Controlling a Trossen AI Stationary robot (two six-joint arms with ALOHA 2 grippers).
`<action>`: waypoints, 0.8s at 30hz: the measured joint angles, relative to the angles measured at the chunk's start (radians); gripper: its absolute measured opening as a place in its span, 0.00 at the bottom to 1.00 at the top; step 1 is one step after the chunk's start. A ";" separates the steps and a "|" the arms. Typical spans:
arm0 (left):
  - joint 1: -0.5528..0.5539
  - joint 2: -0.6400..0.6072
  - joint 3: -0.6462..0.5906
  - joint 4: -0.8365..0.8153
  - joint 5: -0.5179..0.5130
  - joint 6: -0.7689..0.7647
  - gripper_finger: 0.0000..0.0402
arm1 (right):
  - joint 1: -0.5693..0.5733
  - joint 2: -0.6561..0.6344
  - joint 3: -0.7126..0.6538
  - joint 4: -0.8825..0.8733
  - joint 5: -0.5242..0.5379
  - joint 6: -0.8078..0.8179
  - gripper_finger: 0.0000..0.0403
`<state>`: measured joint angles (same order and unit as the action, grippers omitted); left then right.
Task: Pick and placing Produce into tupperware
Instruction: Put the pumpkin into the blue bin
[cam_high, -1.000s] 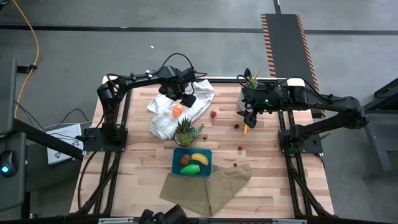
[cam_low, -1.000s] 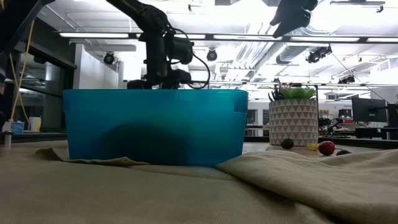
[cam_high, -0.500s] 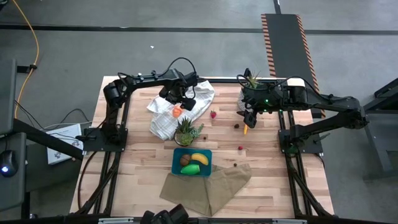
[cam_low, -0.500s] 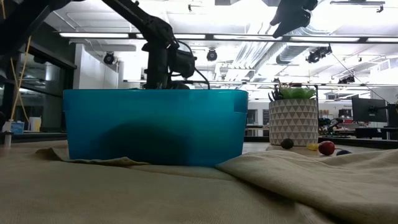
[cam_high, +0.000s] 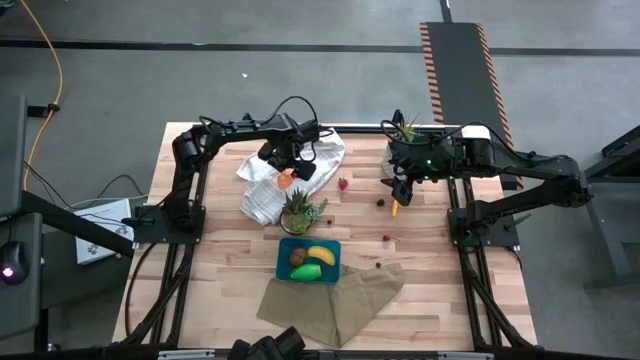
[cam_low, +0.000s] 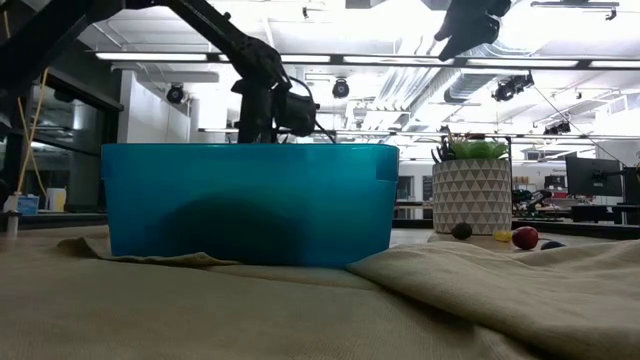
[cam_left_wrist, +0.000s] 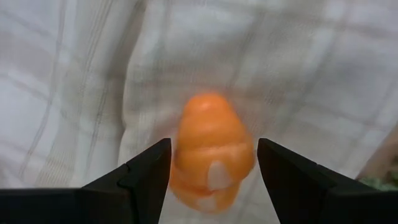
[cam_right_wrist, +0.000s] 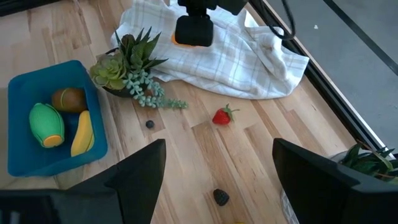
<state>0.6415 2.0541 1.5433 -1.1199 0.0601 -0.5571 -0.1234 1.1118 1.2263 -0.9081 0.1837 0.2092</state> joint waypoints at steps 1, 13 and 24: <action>0.000 0.000 0.000 -0.001 0.000 0.000 0.57 | 0.000 0.000 0.000 0.000 0.000 0.000 0.71; 0.000 0.000 0.000 0.003 -0.001 0.002 0.50 | 0.000 0.000 0.000 0.000 0.000 0.000 0.71; 0.000 0.000 0.000 0.002 -0.004 0.002 0.47 | 0.000 0.000 0.000 0.000 0.000 0.000 0.71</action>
<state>0.6415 2.0541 1.5433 -1.1175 0.0563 -0.5549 -0.1234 1.1118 1.2262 -0.9085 0.1836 0.2092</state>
